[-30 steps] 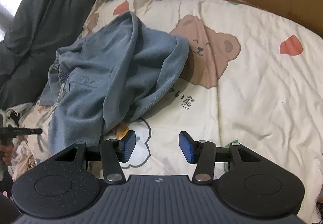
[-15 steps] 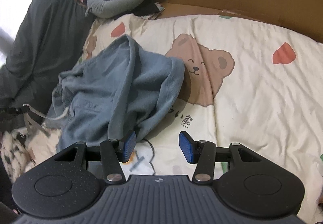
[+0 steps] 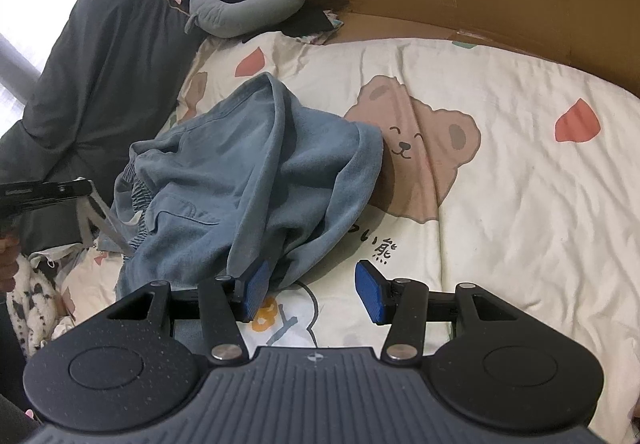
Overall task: Fold clothes
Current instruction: 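Pull the drawstring with the left gripper across the jeans, then open the left gripper, release the drawstring and move to the waistband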
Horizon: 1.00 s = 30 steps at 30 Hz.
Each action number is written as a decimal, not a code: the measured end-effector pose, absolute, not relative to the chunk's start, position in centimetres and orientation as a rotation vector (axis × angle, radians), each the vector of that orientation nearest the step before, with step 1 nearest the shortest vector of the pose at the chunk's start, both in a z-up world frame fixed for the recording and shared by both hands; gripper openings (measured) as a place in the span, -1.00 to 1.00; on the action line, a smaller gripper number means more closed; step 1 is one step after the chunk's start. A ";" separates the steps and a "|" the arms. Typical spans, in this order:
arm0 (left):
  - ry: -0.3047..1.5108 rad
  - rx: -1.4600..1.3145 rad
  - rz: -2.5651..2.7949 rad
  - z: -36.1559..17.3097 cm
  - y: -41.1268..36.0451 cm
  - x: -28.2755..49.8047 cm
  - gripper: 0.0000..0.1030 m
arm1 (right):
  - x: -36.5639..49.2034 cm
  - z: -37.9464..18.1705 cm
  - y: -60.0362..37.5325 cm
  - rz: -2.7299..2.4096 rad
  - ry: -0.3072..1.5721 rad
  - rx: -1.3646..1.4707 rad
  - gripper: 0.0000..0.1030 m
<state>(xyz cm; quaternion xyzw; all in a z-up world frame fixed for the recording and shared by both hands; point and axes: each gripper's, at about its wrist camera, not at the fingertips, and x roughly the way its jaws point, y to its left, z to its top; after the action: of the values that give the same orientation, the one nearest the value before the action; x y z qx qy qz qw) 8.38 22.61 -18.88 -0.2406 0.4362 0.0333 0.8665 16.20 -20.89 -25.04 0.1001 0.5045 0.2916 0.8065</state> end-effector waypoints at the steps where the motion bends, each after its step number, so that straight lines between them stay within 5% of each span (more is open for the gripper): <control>1: 0.915 -0.506 0.068 -19.2 22.3 8.7 -0.95 | 16.2 -25.1 -20.9 0.623 1.080 0.215 0.08; 7: 0.923 -0.530 0.039 -20.2 20.9 9.9 -0.82 | 16.2 -25.2 -20.8 0.624 1.086 0.210 0.08; 15: 0.949 -0.552 0.036 -20.6 20.9 9.8 -0.11 | 16.1 -25.2 -20.5 0.627 1.095 0.192 0.09; 30: 0.993 -0.600 0.229 -21.5 26.4 2.2 0.01 | 16.0 -25.8 -19.7 0.633 1.120 0.162 0.12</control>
<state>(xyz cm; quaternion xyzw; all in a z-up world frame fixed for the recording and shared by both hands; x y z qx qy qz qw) 2.16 26.40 -21.50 -0.2828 0.4679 0.1082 0.8303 15.95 -19.72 -25.75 0.0754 0.5216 0.2949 0.7971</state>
